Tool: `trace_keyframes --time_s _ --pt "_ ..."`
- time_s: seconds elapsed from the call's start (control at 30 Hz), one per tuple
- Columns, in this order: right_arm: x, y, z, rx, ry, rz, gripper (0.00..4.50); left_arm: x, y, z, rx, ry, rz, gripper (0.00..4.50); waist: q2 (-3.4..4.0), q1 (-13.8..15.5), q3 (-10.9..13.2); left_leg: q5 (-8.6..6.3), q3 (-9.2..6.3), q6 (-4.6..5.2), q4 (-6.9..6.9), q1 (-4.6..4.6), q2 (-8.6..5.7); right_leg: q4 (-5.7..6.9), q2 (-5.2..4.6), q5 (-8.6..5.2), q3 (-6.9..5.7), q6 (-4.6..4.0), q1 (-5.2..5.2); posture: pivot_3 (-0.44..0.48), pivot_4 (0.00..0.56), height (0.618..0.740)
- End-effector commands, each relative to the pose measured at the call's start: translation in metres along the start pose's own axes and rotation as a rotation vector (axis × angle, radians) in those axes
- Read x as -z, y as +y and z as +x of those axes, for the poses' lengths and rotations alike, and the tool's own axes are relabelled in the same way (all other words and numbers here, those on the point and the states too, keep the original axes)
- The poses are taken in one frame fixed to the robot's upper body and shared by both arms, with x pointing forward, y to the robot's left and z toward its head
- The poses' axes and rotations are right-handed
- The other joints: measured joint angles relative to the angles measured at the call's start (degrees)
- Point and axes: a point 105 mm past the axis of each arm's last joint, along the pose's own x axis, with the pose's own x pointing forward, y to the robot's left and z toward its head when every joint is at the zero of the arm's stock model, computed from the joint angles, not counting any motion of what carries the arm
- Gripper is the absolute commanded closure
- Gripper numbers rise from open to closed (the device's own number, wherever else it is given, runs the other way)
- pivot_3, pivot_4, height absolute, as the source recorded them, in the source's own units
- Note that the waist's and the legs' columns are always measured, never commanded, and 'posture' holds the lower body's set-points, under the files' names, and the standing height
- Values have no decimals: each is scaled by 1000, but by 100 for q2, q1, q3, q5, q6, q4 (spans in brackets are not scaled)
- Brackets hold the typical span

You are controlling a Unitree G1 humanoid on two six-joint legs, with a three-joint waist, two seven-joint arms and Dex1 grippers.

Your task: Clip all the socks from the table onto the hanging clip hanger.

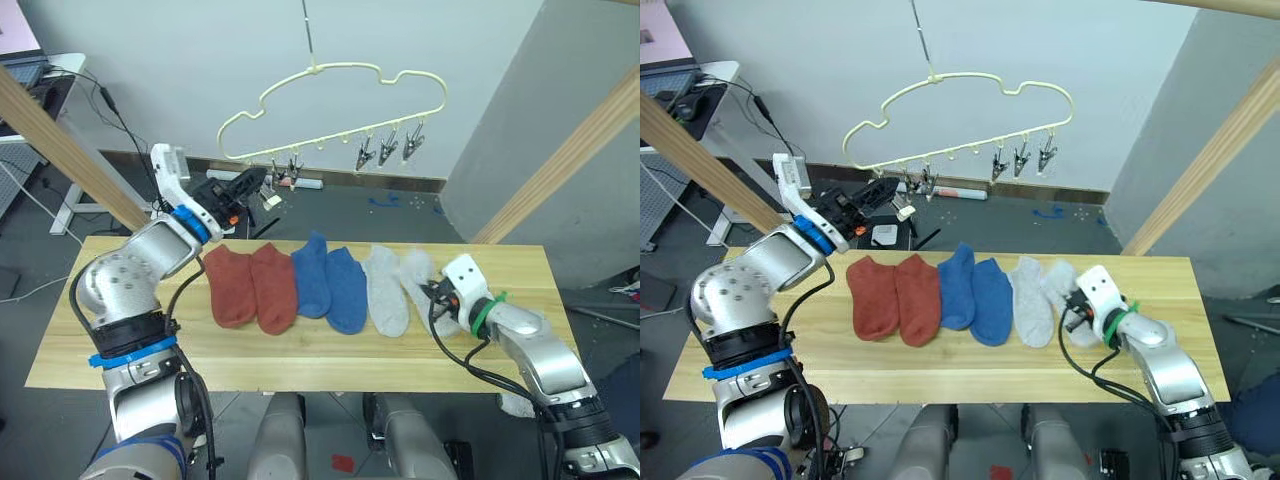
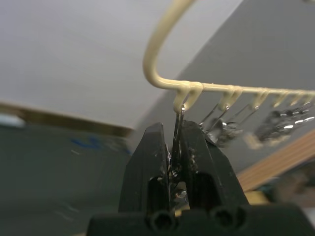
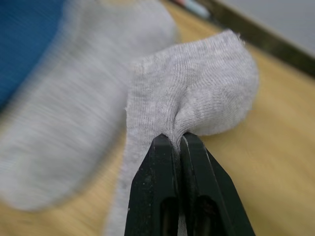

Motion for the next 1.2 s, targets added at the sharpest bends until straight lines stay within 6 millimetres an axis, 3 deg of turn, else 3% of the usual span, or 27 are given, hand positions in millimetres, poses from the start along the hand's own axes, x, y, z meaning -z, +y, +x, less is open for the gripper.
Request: trace_keyframes --time_s 0.03,0.2,0.37,0.73,1.2 --pt "-55 34 8 -150 -135 49 4467 0 1 -10 28 11 -161 4442 -1 -5 0 1 -2 -1 0 2 1 1 0 0 -1 0 1 219 313 740" --pt "-107 63 25 -233 -235 122 4467 7 -8 -11 54 40 -176 4442 -1 49 0 24 -18 -42 -1 -3 -3 4 -3 1 -14 -1 2 219 314 740" --pt "-132 77 34 -272 -274 171 4467 10 -16 -10 75 39 -176 4442 -1 115 0 25 -19 -44 -2 -9 -12 -2 -22 1 -22 -1 1 228 315 740" --pt "-150 83 33 -321 -307 257 4467 13 -18 -15 75 48 -159 4442 0 163 0 24 -52 -43 -7 -19 -7 -1 -41 2 -70 -1 0 239 318 740" --pt "-151 87 22 -386 -298 292 4467 11 -16 -16 66 46 -148 4442 0 167 0 20 -64 -35 -7 -25 -7 -2 -41 1 -84 -1 0 237 318 740"
